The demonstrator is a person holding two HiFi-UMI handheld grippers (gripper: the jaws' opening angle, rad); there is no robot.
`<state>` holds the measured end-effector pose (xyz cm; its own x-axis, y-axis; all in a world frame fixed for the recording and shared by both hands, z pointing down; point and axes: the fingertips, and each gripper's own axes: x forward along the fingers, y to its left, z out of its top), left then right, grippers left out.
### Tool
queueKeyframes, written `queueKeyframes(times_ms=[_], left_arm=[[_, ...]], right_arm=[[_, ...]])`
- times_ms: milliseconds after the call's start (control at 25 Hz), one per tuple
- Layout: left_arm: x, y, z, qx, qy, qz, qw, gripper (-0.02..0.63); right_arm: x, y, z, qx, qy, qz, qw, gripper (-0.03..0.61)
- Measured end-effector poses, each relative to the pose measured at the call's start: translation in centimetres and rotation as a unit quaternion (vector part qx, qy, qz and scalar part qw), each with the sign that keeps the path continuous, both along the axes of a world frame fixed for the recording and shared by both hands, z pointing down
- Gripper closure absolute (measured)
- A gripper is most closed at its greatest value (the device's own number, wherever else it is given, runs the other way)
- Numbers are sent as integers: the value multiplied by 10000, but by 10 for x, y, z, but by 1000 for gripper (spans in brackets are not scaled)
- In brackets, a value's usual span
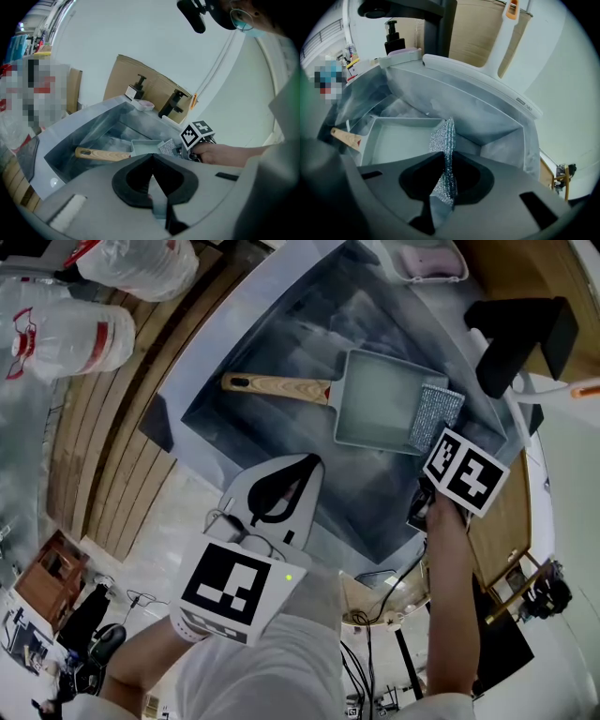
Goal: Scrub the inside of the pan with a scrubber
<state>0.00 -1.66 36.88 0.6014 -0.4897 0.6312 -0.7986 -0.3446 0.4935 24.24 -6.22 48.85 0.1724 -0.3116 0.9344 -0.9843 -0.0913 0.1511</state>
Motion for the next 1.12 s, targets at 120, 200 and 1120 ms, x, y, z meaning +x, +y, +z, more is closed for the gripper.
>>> queueKeyframes(times_ms=[120, 200, 1120], left_arm=[[1, 0, -1, -1, 3, 7, 10000, 618], [1, 0, -1, 0, 8, 14, 10000, 618], [9, 3, 3, -40, -22, 47, 10000, 620]], right_arm=[[1, 0, 2, 0, 32, -11, 10000, 531], [2, -8, 3, 36, 24, 17, 10000, 531], [-91, -38, 7, 367, -663, -1519, 9855, 532]])
